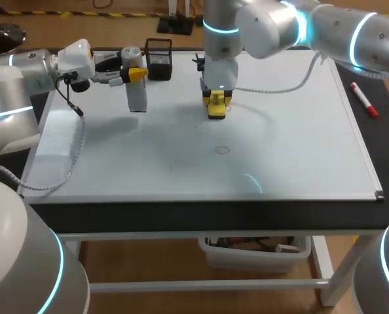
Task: Pick up the inspection probe, press it on each red-marked spot on the whiteboard one by one, put down the probe, pick up the eraser, and wipe off all the red marks.
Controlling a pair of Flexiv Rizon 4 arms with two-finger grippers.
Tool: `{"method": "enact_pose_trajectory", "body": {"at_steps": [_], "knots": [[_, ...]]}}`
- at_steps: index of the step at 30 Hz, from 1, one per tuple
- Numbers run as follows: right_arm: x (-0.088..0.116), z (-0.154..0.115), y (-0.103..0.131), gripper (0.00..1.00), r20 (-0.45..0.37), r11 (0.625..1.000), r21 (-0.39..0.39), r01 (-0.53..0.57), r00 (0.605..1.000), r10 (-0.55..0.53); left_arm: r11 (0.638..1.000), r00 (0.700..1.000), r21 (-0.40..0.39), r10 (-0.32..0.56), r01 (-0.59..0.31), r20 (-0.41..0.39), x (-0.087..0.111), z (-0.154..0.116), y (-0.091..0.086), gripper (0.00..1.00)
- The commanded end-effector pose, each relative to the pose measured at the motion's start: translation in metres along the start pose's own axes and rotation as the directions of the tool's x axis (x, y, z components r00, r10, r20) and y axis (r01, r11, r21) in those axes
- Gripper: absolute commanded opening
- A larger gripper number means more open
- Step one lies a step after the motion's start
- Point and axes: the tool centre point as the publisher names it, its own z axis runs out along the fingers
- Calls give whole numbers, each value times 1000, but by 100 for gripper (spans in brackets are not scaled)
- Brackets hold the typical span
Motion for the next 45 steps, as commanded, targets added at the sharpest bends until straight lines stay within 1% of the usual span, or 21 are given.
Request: {"method": "enact_pose_trajectory", "body": {"at_steps": [1, 22, 36, 39, 41, 44, 45], "knots": [[14, 2, 2, 0, 0, 1000, 3, -6, 1000, 6, 1000, 1000, 2, 3, -3, 4, 1, 0, -1, 0], [57, 0, 3, 0, -23, 997, 4, -76, 997, 76, 1000, 1000, 2, 3, -3, 4, 1, 0, -1, 0], [88, -27, 4, 0, -15, 991, 58, -124, 992, 126, 1000, 1000, 2, 3, -3, 4, 1, 0, -1, 0], [100, -37, 8, 0, 13, 986, 53, -159, 987, 158, 1000, 1000, 2, 3, -3, 4, 1, 0, -1, 0], [106, -41, 10, 0, 3, 984, 58, -167, 986, 168, 1000, 1000, 2, 3, -3, 4, 1, 0, -1, 0], [119, -48, 13, 0, 14, 979, 66, -194, 981, 194, 1000, 1000, 2, 3, -3, 4, 1, 0, -1, 0], [124, -51, 14, 0, 31, 975, 70, -210, 978, 208, 1000, 1000, 2, 3, -3, 4, 1, 0, -1, 0]]}}
